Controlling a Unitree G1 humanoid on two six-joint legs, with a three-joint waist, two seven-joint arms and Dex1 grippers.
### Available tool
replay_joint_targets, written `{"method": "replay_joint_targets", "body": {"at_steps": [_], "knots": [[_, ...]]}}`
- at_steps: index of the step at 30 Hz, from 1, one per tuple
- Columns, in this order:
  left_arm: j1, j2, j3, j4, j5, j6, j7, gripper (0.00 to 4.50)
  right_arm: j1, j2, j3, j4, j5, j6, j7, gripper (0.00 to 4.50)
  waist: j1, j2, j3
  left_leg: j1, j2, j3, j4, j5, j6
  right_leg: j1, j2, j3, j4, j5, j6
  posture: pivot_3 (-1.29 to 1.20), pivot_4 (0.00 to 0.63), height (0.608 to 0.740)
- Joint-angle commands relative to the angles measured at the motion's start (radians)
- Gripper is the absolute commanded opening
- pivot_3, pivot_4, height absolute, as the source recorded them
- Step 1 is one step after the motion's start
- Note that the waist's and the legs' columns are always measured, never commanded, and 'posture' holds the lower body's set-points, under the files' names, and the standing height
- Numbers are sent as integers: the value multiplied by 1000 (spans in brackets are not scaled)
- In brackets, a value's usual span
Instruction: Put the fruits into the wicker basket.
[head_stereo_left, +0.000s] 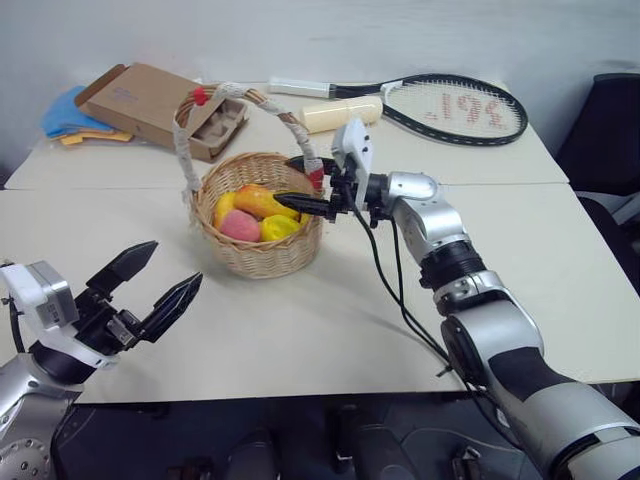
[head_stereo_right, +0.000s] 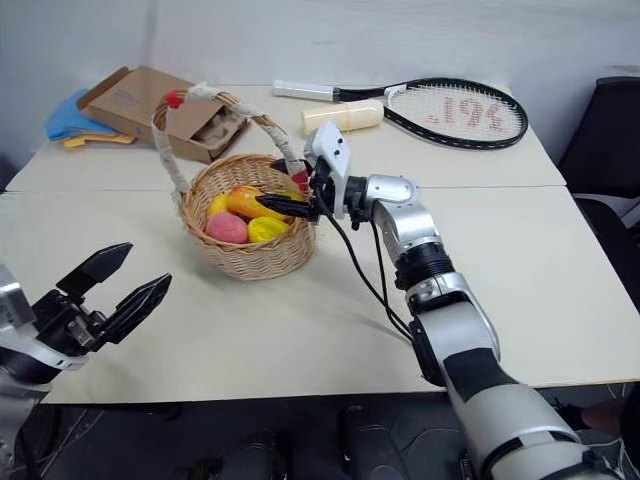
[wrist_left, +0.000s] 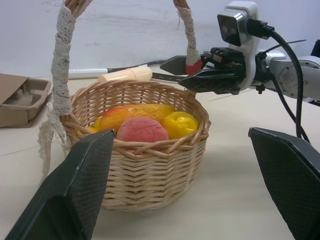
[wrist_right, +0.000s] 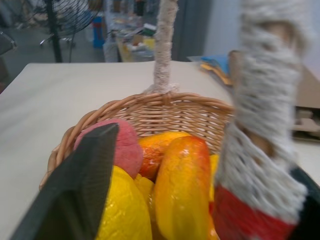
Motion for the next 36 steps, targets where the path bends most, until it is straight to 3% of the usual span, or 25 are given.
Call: {"method": "replay_joint_targets", "body": {"at_steps": [1,7,10,13,17,21,30,36], "knots": [[-6,12,6,-34,10,-22,-3,4500,-29,-4,-2,4,-27,-40,33,2092,-1,0,0,0,0,0,0,0,0,0,0,0,0,0,0,0,150,740],[-77,35,-40,-22,9,-9,-5,4500,43,-99,-27,-110,-26,9,98,27,4,0,0,1,0,-1,-1,0,0,0,0,-1,1,0,0,0,150,740],[-117,54,-68,11,11,-1,-27,4500,120,-171,-50,-275,27,107,138,27,7,0,0,0,0,0,0,0,0,0,0,-1,1,0,0,0,150,740],[-178,74,-99,61,11,8,-54,4500,232,-255,-119,-547,151,330,102,27,19,1,1,0,0,-1,-1,0,0,0,0,-1,1,0,0,0,150,740],[-276,87,-166,145,25,18,-99,4500,403,-371,-237,-859,239,516,-30,27,27,3,2,0,0,0,-1,0,1,0,0,-1,1,0,0,0,150,740],[-380,79,-244,242,53,17,-156,4500,532,-457,-388,-1032,278,615,-183,27,28,3,2,0,0,0,-1,0,0,0,1,0,1,0,0,0,150,740],[-560,43,-354,406,119,-6,-259,4500,716,-534,-554,-1047,161,550,-439,27,25,4,2,1,-1,1,-1,1,-1,0,3,3,1,1,2,0,150,740],[-572,26,-358,410,134,-9,-270,4500,735,-481,-573,-981,137,570,-599,27,23,4,2,2,0,3,-1,3,-5,0,3,5,1,1,2,0,150,740]]}}
